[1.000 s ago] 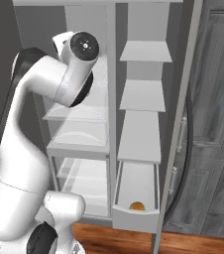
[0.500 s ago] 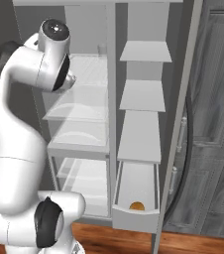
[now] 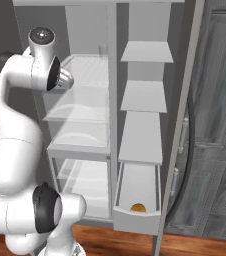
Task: Take the potato and orange from the fridge shelf and place them in the freezer drawer to begin freezing them.
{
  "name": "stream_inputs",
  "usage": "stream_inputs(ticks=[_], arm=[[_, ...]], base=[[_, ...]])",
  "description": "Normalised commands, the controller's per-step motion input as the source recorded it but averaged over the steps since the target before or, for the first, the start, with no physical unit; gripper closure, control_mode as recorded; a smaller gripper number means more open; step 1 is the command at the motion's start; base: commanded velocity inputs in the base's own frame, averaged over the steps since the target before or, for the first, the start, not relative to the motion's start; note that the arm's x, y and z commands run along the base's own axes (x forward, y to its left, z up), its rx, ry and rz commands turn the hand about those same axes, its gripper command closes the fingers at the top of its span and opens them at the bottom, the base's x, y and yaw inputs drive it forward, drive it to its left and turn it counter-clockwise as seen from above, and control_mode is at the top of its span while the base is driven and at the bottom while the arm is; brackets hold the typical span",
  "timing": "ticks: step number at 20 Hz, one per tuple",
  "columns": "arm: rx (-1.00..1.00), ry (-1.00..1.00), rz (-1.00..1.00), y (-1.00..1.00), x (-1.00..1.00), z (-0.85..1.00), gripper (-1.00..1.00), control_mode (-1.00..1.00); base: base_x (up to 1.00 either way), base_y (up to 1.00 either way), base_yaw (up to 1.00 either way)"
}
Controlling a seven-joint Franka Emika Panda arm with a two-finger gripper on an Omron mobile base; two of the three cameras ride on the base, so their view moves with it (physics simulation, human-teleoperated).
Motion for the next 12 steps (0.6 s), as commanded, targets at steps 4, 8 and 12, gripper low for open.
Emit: stream_inputs(ticks=[4, 8, 12], arm=[[0.0, 0.0, 0.04, 0.32, 0.51, -0.16, -1.0, -1.0], [-0.01, -0.01, 0.02, 0.29, 0.62, -0.03, -1.0, -1.0], [-0.05, 0.0, 0.0, 0.31, 0.56, -0.04, -1.0, -1.0]], base=[[0.0, 0.0, 0.0], [0.0, 0.0, 0.0], [0.0, 0.0, 0.0]])
